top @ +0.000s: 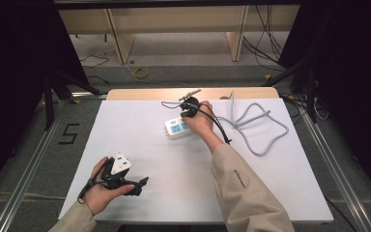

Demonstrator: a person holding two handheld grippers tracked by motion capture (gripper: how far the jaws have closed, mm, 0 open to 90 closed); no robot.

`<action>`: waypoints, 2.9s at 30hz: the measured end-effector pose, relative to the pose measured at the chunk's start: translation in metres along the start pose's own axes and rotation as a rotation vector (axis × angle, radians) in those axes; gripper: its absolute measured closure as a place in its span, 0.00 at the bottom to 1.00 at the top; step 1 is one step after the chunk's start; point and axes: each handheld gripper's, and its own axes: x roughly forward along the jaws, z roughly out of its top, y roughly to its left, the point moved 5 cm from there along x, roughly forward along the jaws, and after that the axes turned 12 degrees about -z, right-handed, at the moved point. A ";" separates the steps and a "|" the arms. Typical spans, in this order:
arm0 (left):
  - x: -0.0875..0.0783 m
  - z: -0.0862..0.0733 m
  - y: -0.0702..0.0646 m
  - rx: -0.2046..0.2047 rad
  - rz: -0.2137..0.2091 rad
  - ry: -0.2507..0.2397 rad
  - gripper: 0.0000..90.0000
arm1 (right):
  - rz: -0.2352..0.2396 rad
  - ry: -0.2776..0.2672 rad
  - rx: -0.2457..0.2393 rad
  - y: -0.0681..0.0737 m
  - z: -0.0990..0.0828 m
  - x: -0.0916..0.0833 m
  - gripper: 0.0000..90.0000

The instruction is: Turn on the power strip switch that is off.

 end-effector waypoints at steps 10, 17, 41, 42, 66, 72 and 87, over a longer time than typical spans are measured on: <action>0.000 0.000 0.000 0.000 0.000 -0.001 0.04 | -0.003 0.015 -0.009 0.002 -0.001 0.003 1.00; 0.000 0.000 0.000 -0.002 0.000 -0.002 0.04 | -0.008 0.014 -0.015 0.001 -0.001 0.006 1.00; -0.001 -0.001 0.000 -0.001 -0.001 0.005 0.04 | -0.031 0.056 -0.041 0.004 0.001 0.008 1.00; -0.001 -0.001 0.000 0.002 -0.001 0.009 0.04 | -0.031 0.059 -0.042 0.004 0.001 0.008 1.00; -0.001 -0.002 0.000 -0.005 0.002 0.009 0.04 | -0.033 0.023 0.008 0.004 -0.002 0.008 1.00; -0.001 -0.002 0.000 -0.006 0.004 0.009 0.04 | -0.035 -0.005 0.034 0.001 0.001 0.002 0.94; 0.001 -0.002 0.000 -0.011 0.009 0.021 0.04 | -0.036 -0.002 0.078 -0.026 -0.015 -0.032 0.76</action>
